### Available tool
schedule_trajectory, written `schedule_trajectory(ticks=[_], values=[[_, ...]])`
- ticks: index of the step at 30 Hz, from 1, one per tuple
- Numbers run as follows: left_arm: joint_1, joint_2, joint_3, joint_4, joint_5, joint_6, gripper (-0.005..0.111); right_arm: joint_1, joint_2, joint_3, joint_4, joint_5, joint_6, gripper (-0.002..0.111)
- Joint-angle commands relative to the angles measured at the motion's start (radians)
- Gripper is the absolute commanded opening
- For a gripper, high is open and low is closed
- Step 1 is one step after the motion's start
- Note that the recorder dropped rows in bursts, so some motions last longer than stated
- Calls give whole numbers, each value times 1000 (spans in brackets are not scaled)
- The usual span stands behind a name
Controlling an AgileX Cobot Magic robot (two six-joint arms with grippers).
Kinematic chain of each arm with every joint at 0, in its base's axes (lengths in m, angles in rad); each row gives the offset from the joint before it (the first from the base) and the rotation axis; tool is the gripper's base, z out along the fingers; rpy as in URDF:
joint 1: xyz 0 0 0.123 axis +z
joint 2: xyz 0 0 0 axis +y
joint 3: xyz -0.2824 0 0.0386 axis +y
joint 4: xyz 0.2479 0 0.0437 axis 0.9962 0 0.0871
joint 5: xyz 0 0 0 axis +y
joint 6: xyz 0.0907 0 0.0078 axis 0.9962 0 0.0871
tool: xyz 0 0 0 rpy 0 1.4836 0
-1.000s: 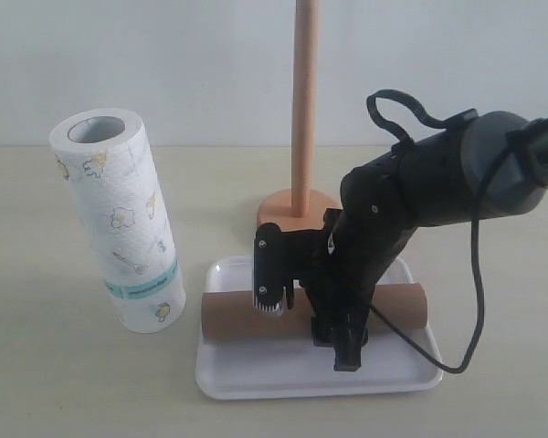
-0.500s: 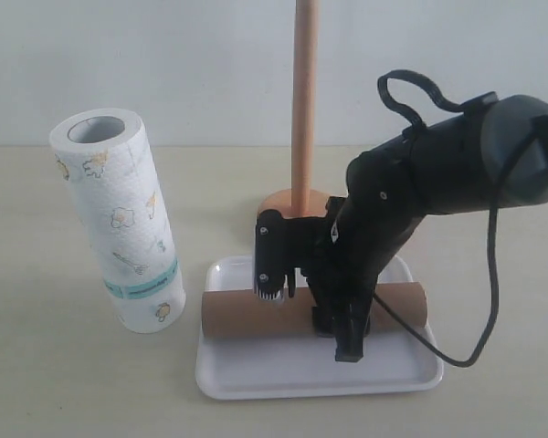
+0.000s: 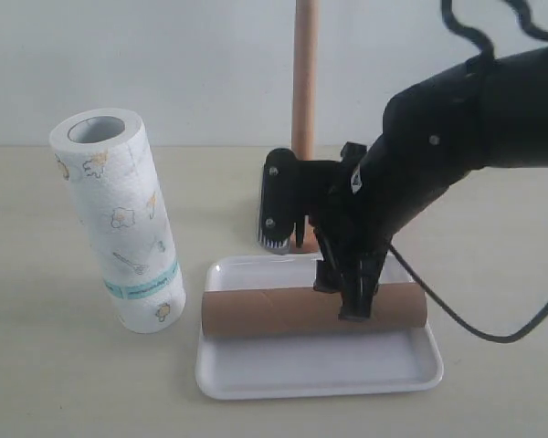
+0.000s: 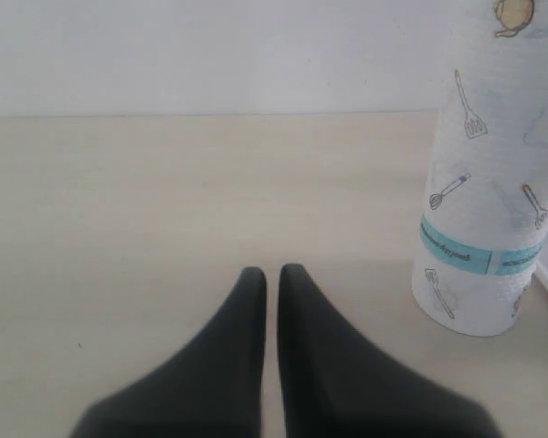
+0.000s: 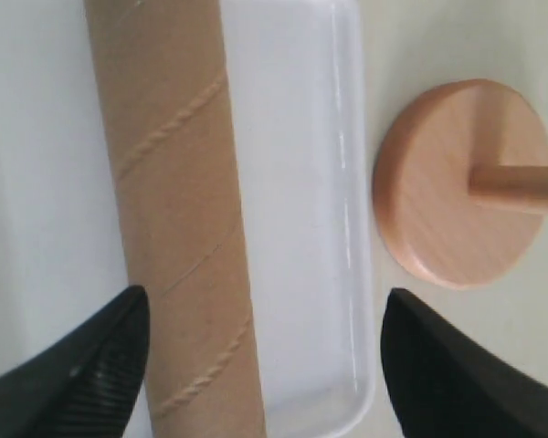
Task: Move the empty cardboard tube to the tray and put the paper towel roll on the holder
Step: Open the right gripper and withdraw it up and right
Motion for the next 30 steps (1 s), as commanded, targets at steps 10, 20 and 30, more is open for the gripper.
schedule_trajectory(ticks=[10, 20, 30], values=[[3, -4, 4, 0, -4, 0, 4, 2, -357, -5, -72, 335, 147, 34], [3, -4, 4, 0, -4, 0, 4, 2, -614, -5, -90, 508, 333, 0], [3, -4, 4, 0, -4, 0, 4, 2, -732, -5, -90, 508, 346, 0]])
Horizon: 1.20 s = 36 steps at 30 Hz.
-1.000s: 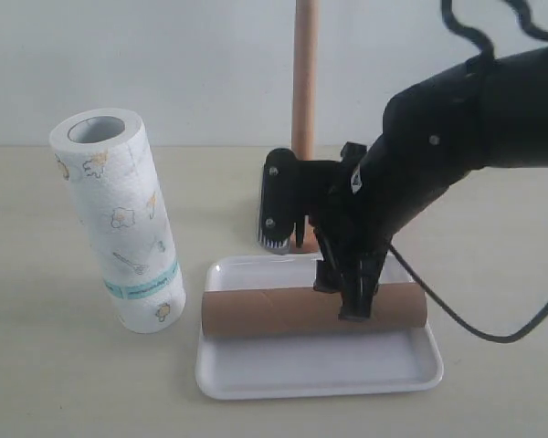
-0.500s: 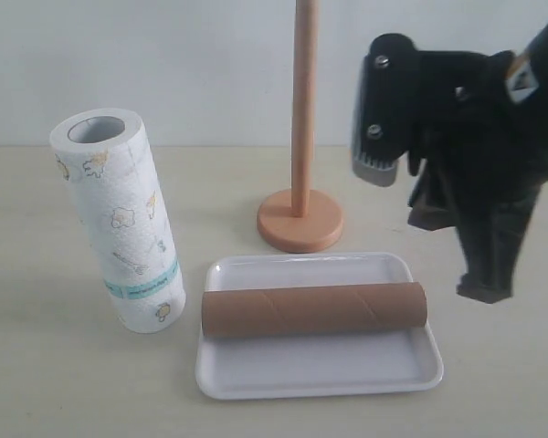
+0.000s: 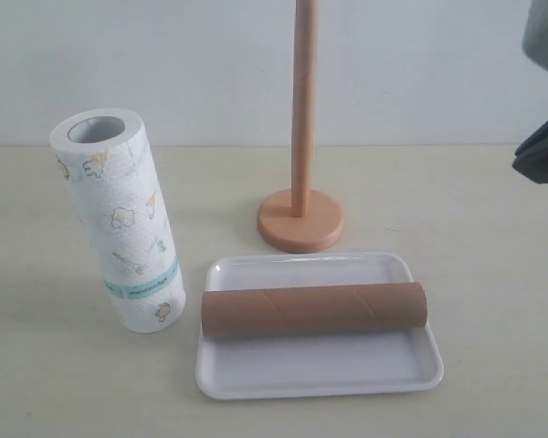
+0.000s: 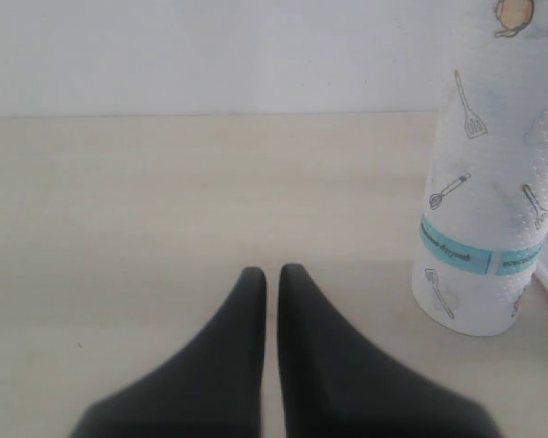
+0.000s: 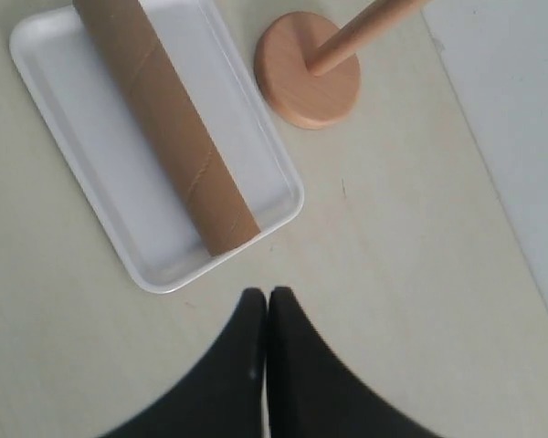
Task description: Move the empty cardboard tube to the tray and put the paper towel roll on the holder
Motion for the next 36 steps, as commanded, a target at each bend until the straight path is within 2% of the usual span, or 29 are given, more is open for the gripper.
schedule_trajectory(ticks=[1, 30, 36], values=[[3, -4, 4, 0, -4, 0, 4, 2, -31, -5, 0, 3, 10, 0], [3, -4, 4, 0, -4, 0, 4, -2, -62, -5, -1, 3, 12, 0], [3, -4, 4, 0, -4, 0, 4, -93, -191, -5, 145, 3, 36, 0]])
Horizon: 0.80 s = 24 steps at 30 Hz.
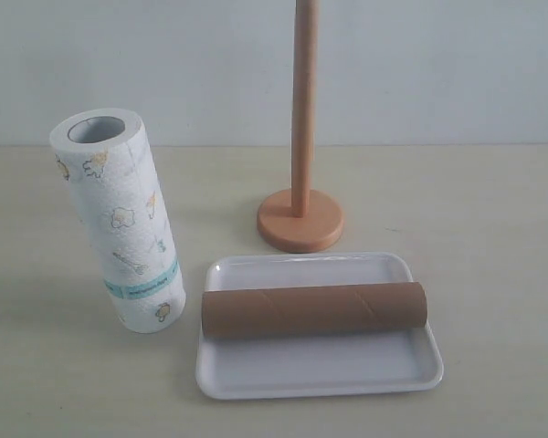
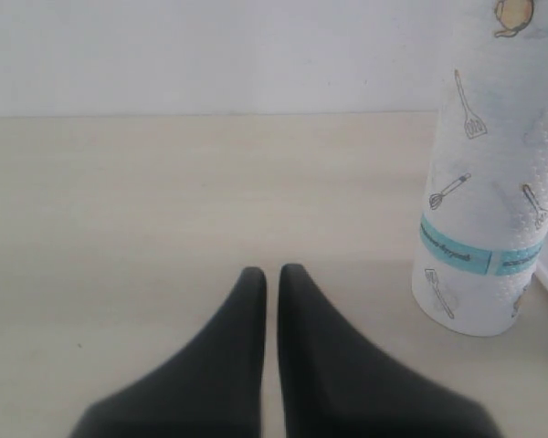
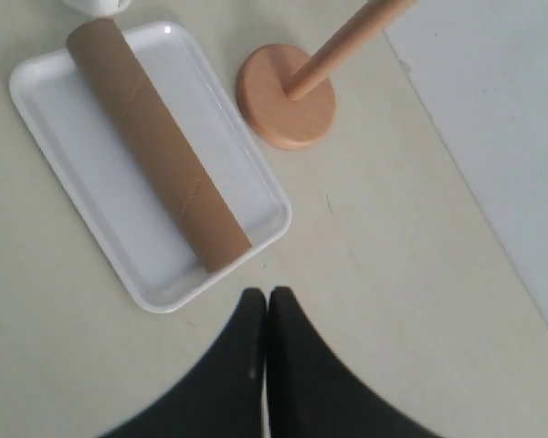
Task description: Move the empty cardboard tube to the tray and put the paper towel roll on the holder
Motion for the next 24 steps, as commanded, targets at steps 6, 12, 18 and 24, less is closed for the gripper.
schedule_trajectory(ticks=[6, 12, 18, 24], values=[[3, -4, 4, 0, -4, 0, 4, -230, -235, -5, 190, 3, 14, 0], [3, -4, 4, 0, -4, 0, 4, -455, -375, -5, 213, 3, 125, 0], [3, -4, 4, 0, -4, 0, 4, -529, -675, 232, 289, -297, 319, 0], [3, -4, 4, 0, -4, 0, 4, -544, -881, 749, 321, -728, 319, 0]])
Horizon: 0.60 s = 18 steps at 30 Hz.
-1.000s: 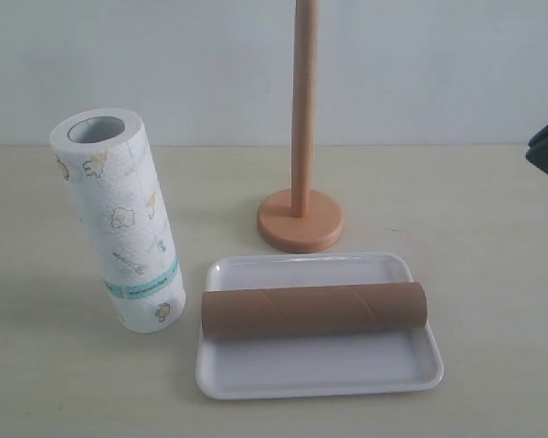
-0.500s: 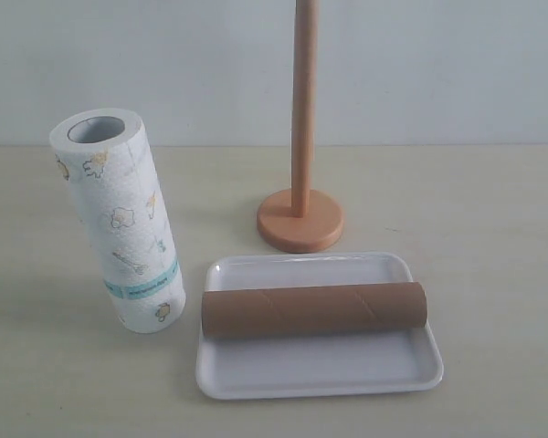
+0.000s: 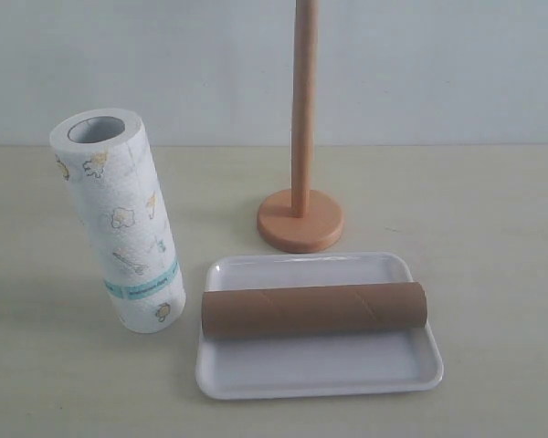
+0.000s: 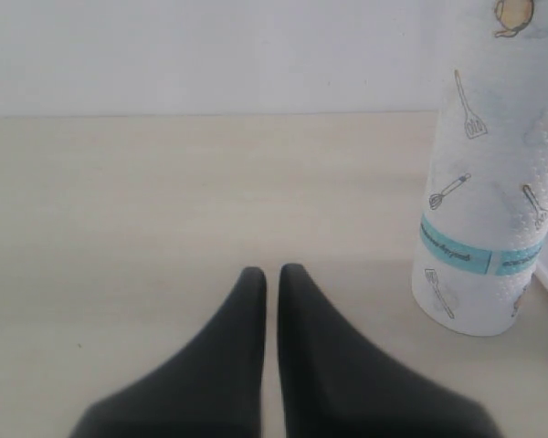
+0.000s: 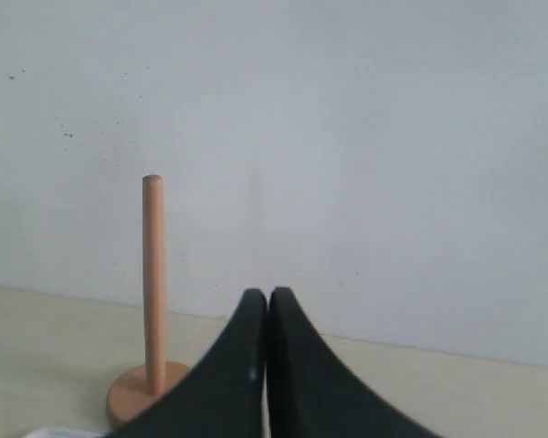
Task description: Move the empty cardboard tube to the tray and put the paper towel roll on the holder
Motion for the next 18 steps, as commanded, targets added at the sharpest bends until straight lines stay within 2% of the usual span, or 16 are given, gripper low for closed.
schedule_trajectory(ticks=[1, 6, 10, 18], values=[[3, -4, 4, 0, -4, 0, 4, -30, -36, 264, 1, -241, 5, 0], [3, -4, 4, 0, -4, 0, 4, -100, -36, 500, 90, -514, 12, 0], [3, -4, 4, 0, -4, 0, 4, -109, -36, 571, 112, -597, 15, 0], [3, -4, 4, 0, -4, 0, 4, -106, -36, 571, 106, -440, 3, 0]])
